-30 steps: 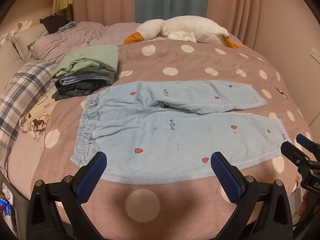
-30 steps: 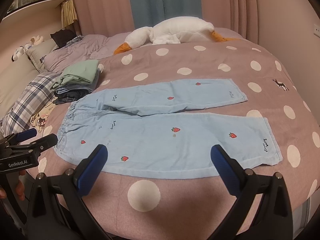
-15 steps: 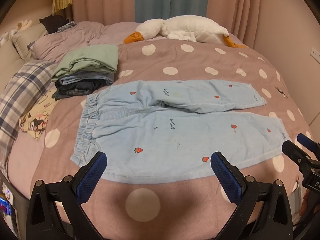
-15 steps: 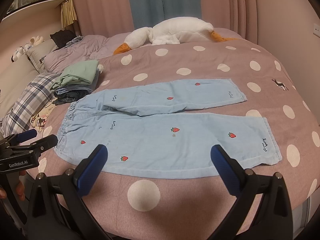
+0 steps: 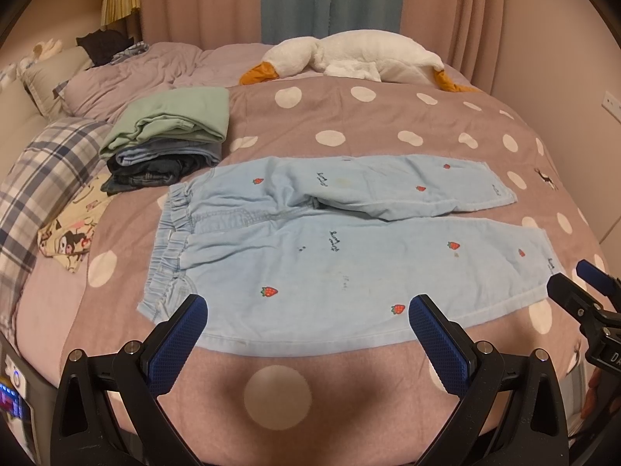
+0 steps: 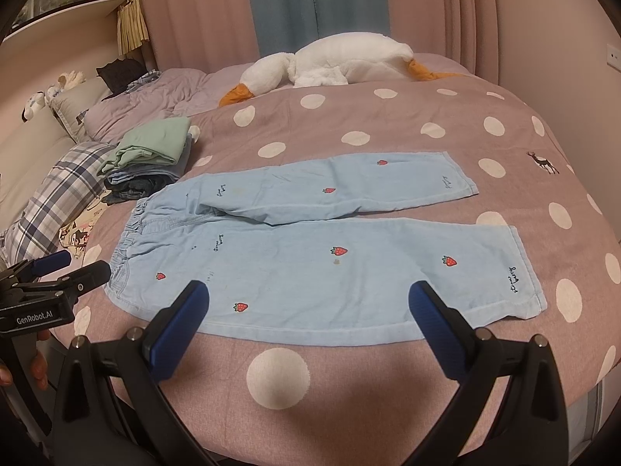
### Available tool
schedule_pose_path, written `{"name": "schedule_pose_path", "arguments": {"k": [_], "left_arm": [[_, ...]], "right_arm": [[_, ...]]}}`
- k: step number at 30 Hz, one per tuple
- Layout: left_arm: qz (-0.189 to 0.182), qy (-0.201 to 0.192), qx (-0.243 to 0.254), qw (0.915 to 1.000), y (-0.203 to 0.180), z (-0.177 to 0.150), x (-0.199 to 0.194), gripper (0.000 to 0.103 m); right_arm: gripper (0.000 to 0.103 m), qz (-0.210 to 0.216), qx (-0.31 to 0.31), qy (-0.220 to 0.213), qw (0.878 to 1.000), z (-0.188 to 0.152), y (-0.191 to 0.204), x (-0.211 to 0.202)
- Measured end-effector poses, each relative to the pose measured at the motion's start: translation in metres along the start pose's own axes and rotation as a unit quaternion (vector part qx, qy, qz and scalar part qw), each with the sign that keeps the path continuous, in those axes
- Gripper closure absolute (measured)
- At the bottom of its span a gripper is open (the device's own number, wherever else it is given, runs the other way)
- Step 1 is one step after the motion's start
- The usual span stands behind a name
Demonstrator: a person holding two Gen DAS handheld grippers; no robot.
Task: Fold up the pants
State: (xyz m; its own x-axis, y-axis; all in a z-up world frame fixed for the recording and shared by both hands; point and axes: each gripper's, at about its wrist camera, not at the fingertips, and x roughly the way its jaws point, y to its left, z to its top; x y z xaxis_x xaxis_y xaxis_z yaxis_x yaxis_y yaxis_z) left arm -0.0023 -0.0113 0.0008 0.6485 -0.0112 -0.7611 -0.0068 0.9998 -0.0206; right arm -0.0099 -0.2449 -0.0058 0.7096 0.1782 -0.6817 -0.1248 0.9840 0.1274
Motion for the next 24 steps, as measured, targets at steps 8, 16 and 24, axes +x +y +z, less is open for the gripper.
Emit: {"name": "schedule_pose_path", "arguments": {"k": [8,16,24], "left_arm": [[0.0,0.0,0.001,1.0,-0.0004,-0.0007,-0.0003,0.0],[0.002,0.0,0.001,1.0,-0.0004,-0.0004,-0.0005,0.0],[0.014,0.002,0.001,0.9999,-0.0005,-0.0007,-0.0004,0.0]], "right_arm": [[0.0,-0.001,0.002,0.001,1.0,0.0001,-0.0033,-0.0009],[0.0,-0.001,0.001,0.002,1.0,0.0005,-0.0038,-0.0013],[0.0,0.0,0.002,0.002,1.0,0.0008,-0.0046,-0.0015]]}}
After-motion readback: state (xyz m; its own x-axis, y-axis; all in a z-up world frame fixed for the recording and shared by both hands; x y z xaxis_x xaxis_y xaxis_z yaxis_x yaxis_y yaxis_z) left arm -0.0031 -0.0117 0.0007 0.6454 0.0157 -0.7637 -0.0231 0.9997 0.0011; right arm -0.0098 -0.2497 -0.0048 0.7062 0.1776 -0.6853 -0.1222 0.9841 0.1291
